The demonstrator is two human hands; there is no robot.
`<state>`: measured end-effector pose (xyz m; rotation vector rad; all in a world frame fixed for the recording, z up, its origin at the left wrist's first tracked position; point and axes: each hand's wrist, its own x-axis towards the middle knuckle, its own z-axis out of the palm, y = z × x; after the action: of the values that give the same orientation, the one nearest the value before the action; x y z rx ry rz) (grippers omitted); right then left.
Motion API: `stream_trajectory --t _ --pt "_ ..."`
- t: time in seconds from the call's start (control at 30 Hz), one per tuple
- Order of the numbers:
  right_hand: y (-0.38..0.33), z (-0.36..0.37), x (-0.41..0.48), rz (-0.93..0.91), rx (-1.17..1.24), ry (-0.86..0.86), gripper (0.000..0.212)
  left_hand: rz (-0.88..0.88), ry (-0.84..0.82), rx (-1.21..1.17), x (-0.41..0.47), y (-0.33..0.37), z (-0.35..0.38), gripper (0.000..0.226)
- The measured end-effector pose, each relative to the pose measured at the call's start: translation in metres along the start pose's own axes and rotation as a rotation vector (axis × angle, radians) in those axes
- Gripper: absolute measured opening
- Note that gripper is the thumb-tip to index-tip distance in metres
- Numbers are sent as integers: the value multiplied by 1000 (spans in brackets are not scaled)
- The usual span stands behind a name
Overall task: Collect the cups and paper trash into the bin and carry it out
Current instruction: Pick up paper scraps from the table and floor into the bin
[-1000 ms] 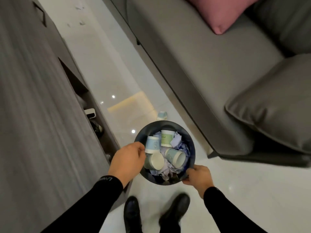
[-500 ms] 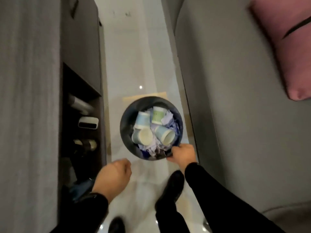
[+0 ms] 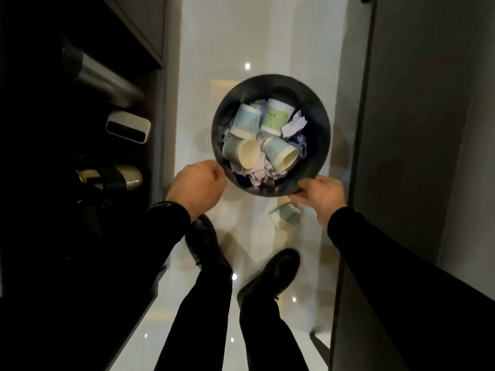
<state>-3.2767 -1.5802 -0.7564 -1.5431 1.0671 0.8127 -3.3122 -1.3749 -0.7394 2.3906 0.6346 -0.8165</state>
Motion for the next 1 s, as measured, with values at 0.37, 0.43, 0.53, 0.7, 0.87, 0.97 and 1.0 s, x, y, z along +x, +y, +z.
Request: stream_trajectory --t 0.37,0.43,0.53,0.7,0.87,0.97,1.0 --pt "95 -26 16 97 -629 -23 44 -77 -258 52 -11 -26 53 20" --pt "108 -18 39 180 -487 -19 37 -58 -286 71 -2 -33 72 20" --pt "131 -1 79 219 -421 -63 36 0 -318 119 12 -53 103 12" --pt "166 8 115 303 -321 -59 37 34 -293 167 15 -92 130 13" --pt "166 4 101 295 -115 128 34 -21 -355 132 0 -106 121 11" --pt "142 -4 62 133 -97 248 26 -34 -392 166 -14 -97 97 15" --pt "129 -8 46 42 -94 323 23 -33 -385 177 -20 -90 87 17"
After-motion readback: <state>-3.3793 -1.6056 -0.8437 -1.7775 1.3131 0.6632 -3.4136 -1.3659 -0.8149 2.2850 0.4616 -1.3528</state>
